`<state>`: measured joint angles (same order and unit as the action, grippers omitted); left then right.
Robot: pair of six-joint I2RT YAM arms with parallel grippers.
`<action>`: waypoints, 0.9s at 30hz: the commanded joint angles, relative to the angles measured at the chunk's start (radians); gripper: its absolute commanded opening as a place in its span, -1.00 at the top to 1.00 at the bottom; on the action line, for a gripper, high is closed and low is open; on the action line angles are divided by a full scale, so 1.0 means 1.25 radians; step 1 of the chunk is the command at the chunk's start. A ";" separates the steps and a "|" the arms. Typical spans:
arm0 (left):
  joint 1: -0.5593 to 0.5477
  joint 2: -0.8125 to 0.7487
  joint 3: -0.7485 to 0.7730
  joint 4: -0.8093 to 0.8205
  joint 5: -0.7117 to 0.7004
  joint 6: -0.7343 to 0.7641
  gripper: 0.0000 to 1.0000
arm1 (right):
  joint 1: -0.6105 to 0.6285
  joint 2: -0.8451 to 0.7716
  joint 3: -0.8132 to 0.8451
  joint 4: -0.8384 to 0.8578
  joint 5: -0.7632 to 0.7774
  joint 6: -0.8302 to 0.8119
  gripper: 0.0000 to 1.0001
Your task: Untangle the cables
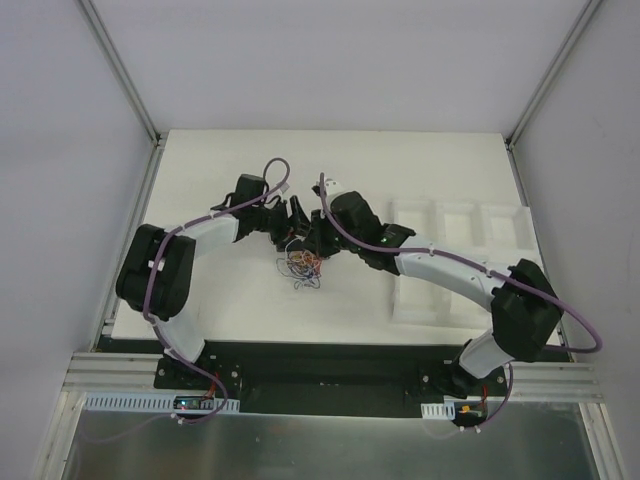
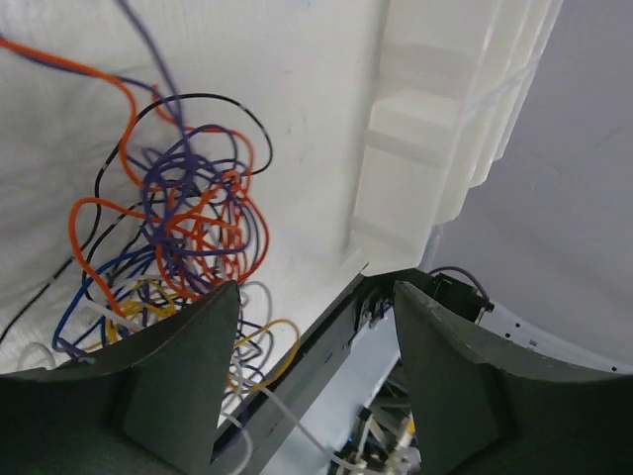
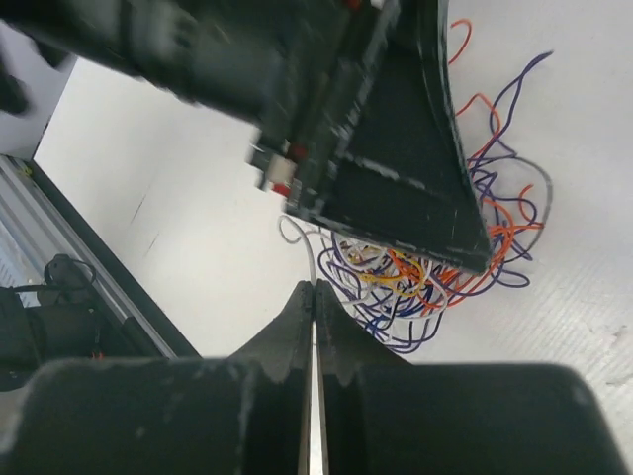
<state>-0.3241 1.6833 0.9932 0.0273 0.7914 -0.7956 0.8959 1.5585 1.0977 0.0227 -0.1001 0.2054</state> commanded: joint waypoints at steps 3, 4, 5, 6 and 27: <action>-0.012 0.072 -0.045 0.098 0.046 -0.065 -0.24 | -0.005 -0.065 0.194 -0.114 0.075 -0.078 0.99; -0.014 0.084 -0.046 0.100 0.047 -0.068 -0.23 | -0.005 -0.069 0.228 -0.128 0.102 -0.093 0.99; -0.014 0.096 -0.047 0.102 0.048 -0.073 -0.21 | -0.005 -0.075 0.257 -0.140 0.112 -0.108 0.99; -0.014 0.104 -0.048 0.102 0.047 -0.074 -0.20 | -0.006 -0.081 0.292 -0.153 0.121 -0.119 0.99; 0.074 -0.133 -0.006 0.028 -0.082 0.091 -0.45 | -0.018 -0.117 0.558 -0.259 0.227 -0.237 0.99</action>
<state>-0.2550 1.7031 0.9329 0.1055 0.7696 -0.8310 0.8894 1.4273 1.8629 -0.3183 0.1448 -0.0937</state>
